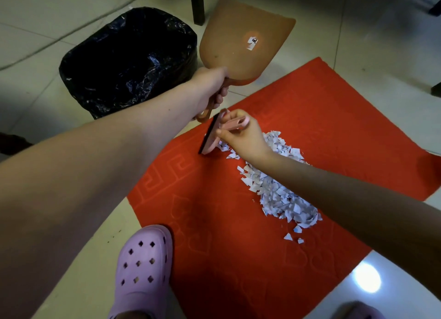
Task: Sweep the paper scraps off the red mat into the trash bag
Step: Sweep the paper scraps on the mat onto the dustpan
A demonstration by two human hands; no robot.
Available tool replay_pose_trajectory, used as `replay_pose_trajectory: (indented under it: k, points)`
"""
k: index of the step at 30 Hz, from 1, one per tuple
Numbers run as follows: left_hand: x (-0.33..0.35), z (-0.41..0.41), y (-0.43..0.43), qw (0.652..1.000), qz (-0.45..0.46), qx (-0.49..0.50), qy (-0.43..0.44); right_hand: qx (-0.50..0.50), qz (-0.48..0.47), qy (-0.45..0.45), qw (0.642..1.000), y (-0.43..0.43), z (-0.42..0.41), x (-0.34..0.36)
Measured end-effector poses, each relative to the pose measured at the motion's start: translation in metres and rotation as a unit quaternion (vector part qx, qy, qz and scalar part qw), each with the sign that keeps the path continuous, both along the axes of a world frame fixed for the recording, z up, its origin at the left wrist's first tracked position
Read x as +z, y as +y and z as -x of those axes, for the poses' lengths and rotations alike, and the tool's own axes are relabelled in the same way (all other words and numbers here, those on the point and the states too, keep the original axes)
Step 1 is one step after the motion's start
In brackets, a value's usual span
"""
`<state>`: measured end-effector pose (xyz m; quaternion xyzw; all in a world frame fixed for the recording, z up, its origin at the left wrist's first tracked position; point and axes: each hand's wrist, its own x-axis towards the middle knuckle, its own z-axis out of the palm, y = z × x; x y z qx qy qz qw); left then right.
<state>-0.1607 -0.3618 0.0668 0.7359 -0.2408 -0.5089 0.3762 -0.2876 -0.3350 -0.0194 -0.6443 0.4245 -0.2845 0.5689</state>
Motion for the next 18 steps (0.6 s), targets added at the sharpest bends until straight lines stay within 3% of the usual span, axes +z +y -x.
replay_pose_trajectory:
  k: [8,13,18]
  points:
    - [-0.002,-0.001,0.002,1.0,-0.006,0.006,0.001,-0.004,0.037,0.052,0.998,-0.003,-0.022,-0.01]
    - [-0.003,0.002,0.003,1.0,-0.01,0.005,0.006,-0.029,0.041,0.094,0.994,-0.001,0.018,-0.011]
    - [-0.004,0.007,0.002,1.0,-0.01,-0.002,-0.001,-0.075,0.004,0.058,0.995,0.006,0.072,0.014]
